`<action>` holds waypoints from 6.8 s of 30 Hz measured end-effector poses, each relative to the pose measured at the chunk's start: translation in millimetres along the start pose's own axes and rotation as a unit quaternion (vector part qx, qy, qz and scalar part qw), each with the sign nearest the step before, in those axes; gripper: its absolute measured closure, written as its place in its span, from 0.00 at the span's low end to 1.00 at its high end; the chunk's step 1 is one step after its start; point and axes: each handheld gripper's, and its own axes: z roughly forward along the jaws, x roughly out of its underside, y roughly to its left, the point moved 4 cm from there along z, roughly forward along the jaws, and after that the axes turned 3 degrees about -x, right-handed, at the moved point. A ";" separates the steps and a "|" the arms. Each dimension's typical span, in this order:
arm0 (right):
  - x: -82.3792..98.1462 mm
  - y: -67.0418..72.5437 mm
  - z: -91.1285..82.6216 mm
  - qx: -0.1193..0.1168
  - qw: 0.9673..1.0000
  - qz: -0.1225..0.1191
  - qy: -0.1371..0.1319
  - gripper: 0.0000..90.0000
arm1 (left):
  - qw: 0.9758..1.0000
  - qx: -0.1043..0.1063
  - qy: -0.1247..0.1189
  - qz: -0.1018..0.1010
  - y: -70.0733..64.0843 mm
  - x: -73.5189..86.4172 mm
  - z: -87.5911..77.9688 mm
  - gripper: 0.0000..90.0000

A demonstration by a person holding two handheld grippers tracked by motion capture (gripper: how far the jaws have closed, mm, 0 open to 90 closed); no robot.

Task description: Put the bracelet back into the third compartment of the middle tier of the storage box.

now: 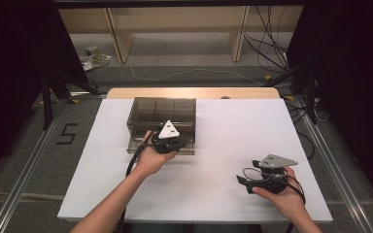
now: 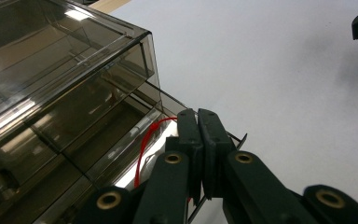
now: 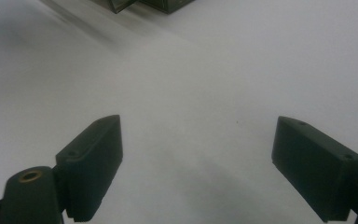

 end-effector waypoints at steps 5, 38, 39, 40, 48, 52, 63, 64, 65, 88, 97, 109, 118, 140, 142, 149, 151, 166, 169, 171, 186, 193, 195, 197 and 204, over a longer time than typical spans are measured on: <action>0.0 0.0 0.2 0.000 1.000 0.001 0.000 0.19 | 1.000 -0.002 0.002 0.000 1.6 0.7 -0.1 0.98; 0.2 0.4 0.0 -0.003 1.000 0.000 0.002 0.19 | 1.000 -0.004 0.014 -0.001 2.8 7.5 6.5 0.98; 0.2 0.4 0.0 -0.003 1.000 0.000 0.002 0.19 | 1.000 -0.003 0.013 -0.002 2.5 7.6 7.0 0.98; 0.2 0.5 0.0 -0.003 1.000 0.000 0.001 0.19 | 1.000 -0.004 0.014 -0.002 2.3 7.6 7.2 0.98; 0.1 0.7 -0.2 -0.004 1.000 0.000 0.001 0.19 | 1.000 -0.003 0.017 -0.001 0.9 8.6 8.6 0.98; 0.1 0.7 -0.1 -0.003 1.000 0.001 0.001 0.19 | 1.000 -0.003 0.018 0.001 0.9 8.9 8.9 0.98; 0.1 0.8 -0.3 -0.004 1.000 0.001 0.001 0.19 | 1.000 -0.004 0.019 -0.006 1.0 10.3 10.5 0.98; 0.1 0.8 -0.2 -0.004 1.000 0.001 0.001 0.19 | 1.000 -0.005 0.019 -0.005 1.5 10.3 10.4 0.98; 0.1 0.9 -0.1 -0.004 1.000 0.000 0.002 0.19 | 1.000 -0.006 0.019 -0.005 1.8 10.4 10.3 0.98; 0.1 1.0 -0.1 -0.004 1.000 -0.002 0.002 0.19 | 1.000 -0.003 0.026 -0.010 1.4 12.5 12.2 0.96; 0.0 1.0 0.0 -0.003 1.000 -0.002 0.001 0.19 | 1.000 0.000 0.028 -0.013 2.0 13.4 13.0 0.96; 0.0 1.2 0.0 -0.004 1.000 -0.003 0.002 0.19 | 0.999 -0.002 0.026 -0.019 3.3 13.2 12.6 0.95; 0.1 1.0 -0.2 -0.004 1.000 -0.003 0.002 0.19 | 0.999 0.001 0.019 -0.025 1.9 10.4 9.6 0.91; 0.0 1.0 -0.3 -0.004 1.000 0.000 0.001 0.19 | 0.999 -0.036 0.014 -0.018 0.6 5.4 -9.1 0.61; 0.0 0.9 -0.2 -0.004 1.000 0.000 0.001 0.19 | 0.999 -0.037 0.011 -0.021 0.2 4.6 -10.8 0.59; 0.0 0.8 -0.3 -0.004 1.000 0.001 0.000 0.19 | 0.999 -0.033 0.009 -0.023 -0.5 4.3 -14.0 0.52; 0.1 0.7 -0.5 -0.004 1.000 0.000 0.001 0.19 | 0.999 -0.030 0.010 -0.025 -0.1 4.4 -15.0 0.50; 0.2 0.6 -1.1 -0.003 1.000 0.001 -0.002 0.19 | 0.999 -0.030 0.008 -0.020 -0.5 9.0 -26.0 0.32; 0.2 0.6 -1.3 -0.003 1.000 0.001 -0.003 0.19 | 0.999 -0.032 0.007 -0.020 0.6 11.8 -30.2 0.28; 0.2 0.5 -1.5 -0.003 1.000 0.001 -0.003 0.19 | 0.999 -0.032 0.003 -0.023 1.0 12.9 -33.3 0.26; 0.3 0.3 -2.1 -0.002 1.000 0.001 -0.003 0.19 | 0.999 -0.015 -0.006 -0.029 -6.7 29.4 -52.9 0.19; 0.0 0.3 -1.6 -0.002 1.000 0.001 -0.004 0.19 | 0.999 -0.016 -0.002 -0.033 -8.6 43.6 -65.8 0.19; 0.1 0.0 -1.6 -0.002 1.000 0.002 -0.003 0.19 | 0.999 -0.017 -0.001 -0.031 -8.9 46.5 -69.6 0.19; 0.1 -0.4 -1.6 0.000 1.000 0.003 -0.004 0.19 | 0.999 -0.017 -0.002 -0.033 -9.0 49.2 -72.7 0.19; 0.1 -1.2 -2.8 0.003 1.000 0.003 -0.003 0.19 | 0.999 -0.022 0.001 -0.032 -9.5 59.4 -81.5 0.19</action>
